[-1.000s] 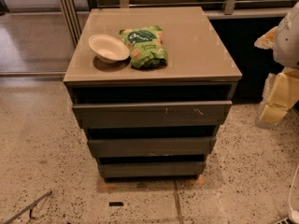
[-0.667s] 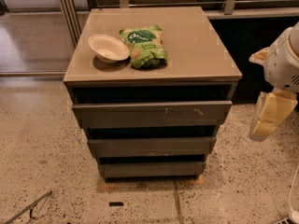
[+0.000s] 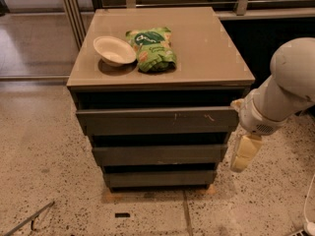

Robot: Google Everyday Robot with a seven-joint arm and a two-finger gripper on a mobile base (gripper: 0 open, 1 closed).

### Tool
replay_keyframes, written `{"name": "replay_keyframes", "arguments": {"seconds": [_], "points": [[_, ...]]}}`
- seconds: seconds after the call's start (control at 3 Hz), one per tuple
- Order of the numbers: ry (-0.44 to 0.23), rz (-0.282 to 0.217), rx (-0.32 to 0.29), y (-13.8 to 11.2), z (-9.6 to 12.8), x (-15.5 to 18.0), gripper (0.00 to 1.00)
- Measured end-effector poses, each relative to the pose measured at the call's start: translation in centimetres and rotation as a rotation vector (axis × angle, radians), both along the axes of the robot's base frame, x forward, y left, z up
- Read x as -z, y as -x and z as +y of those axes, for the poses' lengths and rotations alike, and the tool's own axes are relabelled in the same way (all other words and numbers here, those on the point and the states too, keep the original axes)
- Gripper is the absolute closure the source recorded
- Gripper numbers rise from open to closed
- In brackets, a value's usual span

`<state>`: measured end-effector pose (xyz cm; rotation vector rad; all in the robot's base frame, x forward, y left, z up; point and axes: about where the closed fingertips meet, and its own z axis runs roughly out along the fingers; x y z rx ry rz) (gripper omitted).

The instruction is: Open bottom drawer

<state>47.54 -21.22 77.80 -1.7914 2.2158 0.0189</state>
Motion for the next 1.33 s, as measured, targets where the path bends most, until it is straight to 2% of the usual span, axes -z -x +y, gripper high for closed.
{"name": "replay_keyframes", "arguments": {"seconds": [0.33, 0.67, 1.0, 1.33], "points": [[-0.057, 0.083, -0.011, -1.3, 0.6, 6.3, 0.0], [-0.064, 0.104, -0.011, -1.3, 0.6, 7.5, 0.0], [-0.047, 0.094, -0.022, -1.4, 0.6, 8.2, 0.0], [-0.021, 0.082, -0.059, -2.0, 0.4, 12.4, 0.0]]}}
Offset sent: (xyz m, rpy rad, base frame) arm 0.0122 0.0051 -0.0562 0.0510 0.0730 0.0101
